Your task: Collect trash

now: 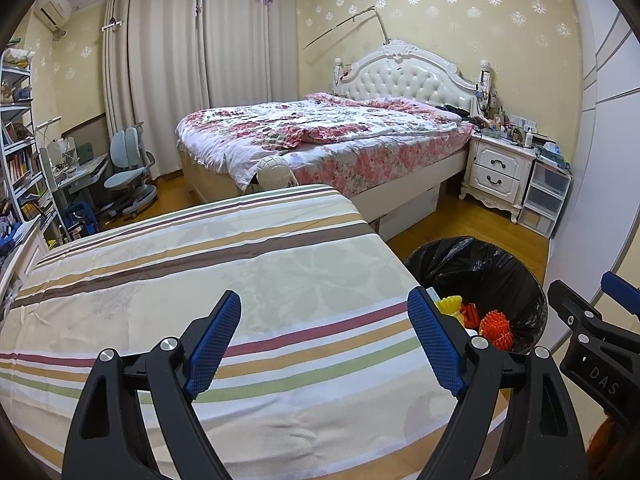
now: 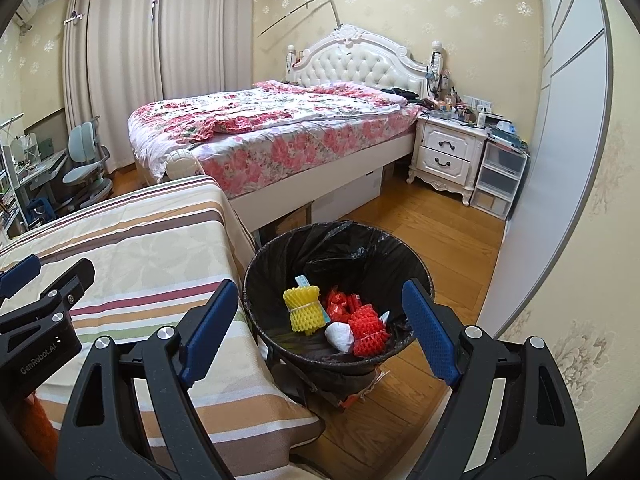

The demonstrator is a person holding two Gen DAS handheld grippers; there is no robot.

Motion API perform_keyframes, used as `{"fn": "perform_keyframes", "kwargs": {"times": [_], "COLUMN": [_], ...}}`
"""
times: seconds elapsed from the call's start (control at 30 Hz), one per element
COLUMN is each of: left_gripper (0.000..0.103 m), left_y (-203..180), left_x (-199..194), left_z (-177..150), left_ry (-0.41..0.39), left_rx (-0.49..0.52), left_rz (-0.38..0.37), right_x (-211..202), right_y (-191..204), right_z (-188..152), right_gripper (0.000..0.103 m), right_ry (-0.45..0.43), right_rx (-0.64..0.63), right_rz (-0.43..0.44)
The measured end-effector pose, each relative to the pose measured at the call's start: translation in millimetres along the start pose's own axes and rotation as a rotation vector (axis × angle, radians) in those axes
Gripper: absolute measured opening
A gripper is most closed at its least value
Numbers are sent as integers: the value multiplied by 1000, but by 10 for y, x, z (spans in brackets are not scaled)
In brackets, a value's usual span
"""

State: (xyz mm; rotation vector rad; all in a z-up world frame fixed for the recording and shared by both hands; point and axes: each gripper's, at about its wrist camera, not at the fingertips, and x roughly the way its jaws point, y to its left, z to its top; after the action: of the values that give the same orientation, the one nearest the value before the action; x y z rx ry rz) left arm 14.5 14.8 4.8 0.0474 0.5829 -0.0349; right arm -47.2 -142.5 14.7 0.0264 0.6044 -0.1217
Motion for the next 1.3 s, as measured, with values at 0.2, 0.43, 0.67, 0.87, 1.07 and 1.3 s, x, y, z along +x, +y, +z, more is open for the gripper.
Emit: {"fn": "perform_keyframes", "kwargs": {"times": [0.2, 0.43, 0.67, 0.87, 1.07, 1.3], "left_gripper": [83, 83, 83, 83, 83, 83], "left_y": [-1, 1, -6, -11, -22, -37], "left_x": [0, -1, 1, 0, -16, -43], "left_z": [-1, -3, -3, -5, -14, -28], "left_ry": [-1, 0, 0, 0, -4, -7], "left_rx": [0, 1, 0, 0, 5, 11], "left_rz": [0, -1, 0, 0, 1, -2], "right_x": [0, 1, -4, -2, -8, -8], "right_y": [0, -2, -5, -3, -9, -7], "right_z": [-4, -8, -9, -13, -15, -17], "right_gripper": [82, 82, 82, 82, 82, 82], "right_ry": [1, 0, -1, 1, 1, 1], "right_rx": [0, 0, 1, 0, 0, 1], "right_rz": [-1, 0, -1, 0, 0, -1]}}
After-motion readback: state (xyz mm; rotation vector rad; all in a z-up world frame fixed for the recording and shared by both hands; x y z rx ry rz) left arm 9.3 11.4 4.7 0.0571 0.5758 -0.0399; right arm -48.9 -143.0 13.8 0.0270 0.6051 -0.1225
